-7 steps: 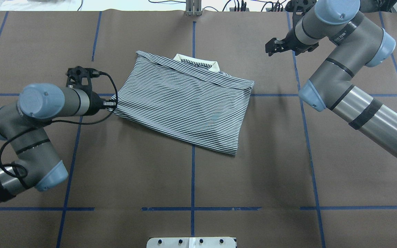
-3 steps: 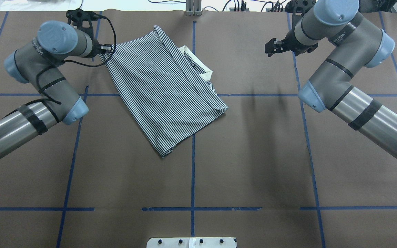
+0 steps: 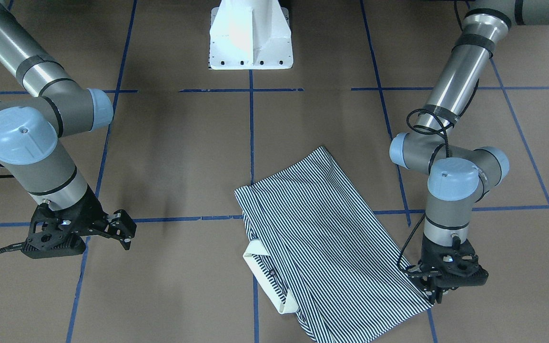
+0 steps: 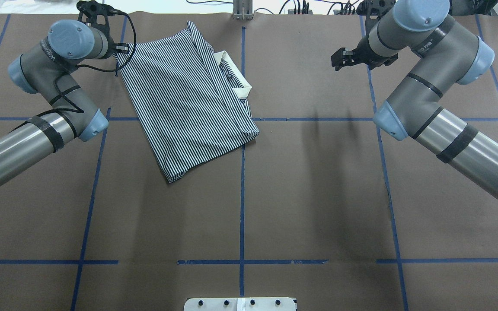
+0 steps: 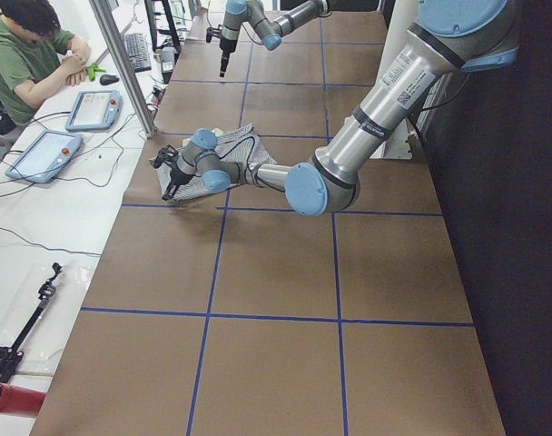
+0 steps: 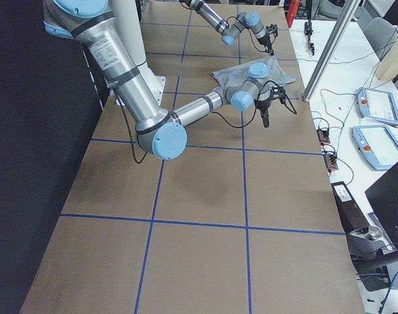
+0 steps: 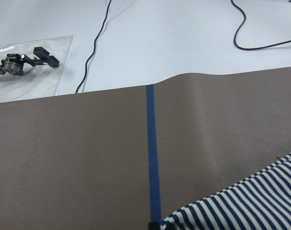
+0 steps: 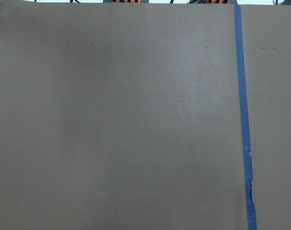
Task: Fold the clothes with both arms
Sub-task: 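Raise the left gripper away while the right gripper moves to the collar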
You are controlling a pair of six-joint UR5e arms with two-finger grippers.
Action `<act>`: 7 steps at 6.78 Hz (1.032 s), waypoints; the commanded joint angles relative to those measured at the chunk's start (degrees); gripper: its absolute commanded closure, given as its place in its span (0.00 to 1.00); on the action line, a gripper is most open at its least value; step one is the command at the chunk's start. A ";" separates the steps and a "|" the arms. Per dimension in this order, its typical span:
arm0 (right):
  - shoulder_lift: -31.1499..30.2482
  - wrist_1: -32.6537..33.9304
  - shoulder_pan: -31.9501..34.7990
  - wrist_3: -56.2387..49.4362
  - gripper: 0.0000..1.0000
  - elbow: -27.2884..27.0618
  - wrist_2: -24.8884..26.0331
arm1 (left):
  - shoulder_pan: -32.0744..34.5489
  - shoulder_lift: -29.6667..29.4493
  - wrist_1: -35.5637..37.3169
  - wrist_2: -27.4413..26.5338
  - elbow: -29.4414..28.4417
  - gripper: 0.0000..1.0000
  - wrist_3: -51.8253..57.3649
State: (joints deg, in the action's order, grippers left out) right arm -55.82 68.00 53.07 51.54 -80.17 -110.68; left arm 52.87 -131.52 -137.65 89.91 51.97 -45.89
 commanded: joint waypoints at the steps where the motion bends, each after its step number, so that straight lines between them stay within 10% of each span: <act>1: 3.15 -0.06 -1.21 0.31 0.00 -0.16 1.17 | 3.71 2.30 -1.48 7.85 3.56 0.00 5.89; 4: 10.43 -1.30 -9.36 13.95 0.01 2.97 9.68 | 4.43 3.63 -1.31 8.70 6.04 0.00 7.57; 7: 22.66 -3.40 -17.46 30.17 0.16 17.73 23.12 | 4.52 3.72 -1.31 8.70 6.30 0.00 7.13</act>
State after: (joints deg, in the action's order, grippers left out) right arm -37.38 65.19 37.96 76.51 -67.77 -91.24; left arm 57.37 -127.84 -138.95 98.61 58.18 -38.53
